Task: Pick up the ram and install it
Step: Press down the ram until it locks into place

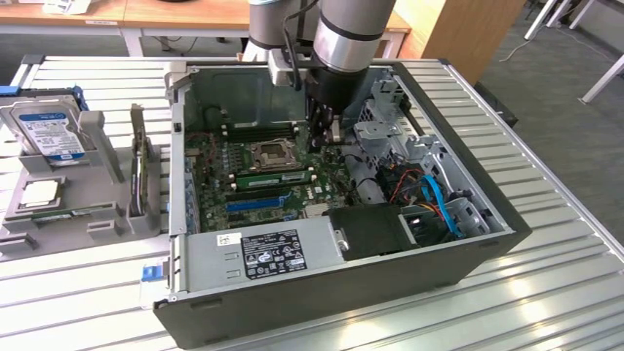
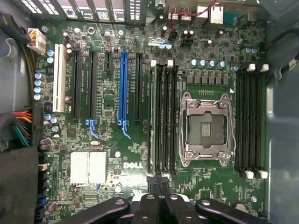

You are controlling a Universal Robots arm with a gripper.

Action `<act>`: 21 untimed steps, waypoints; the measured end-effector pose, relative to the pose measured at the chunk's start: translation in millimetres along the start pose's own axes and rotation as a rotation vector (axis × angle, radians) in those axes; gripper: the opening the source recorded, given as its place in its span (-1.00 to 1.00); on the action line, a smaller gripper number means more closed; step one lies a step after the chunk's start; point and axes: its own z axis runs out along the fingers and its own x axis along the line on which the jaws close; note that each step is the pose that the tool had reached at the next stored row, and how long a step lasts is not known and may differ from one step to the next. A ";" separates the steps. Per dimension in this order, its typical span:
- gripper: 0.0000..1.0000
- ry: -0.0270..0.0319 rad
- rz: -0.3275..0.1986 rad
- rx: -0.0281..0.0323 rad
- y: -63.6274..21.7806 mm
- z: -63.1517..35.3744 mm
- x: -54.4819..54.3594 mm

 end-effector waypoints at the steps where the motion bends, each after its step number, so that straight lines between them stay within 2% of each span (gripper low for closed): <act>1: -0.80 0.0000 0.000 0.0009 -0.1 1.8 0.2; 11: -0.80 -0.0001 -0.001 0.0098 -0.6 19.1 1.5; 21: -0.80 0.0000 -0.001 0.0139 -1.0 33.4 2.7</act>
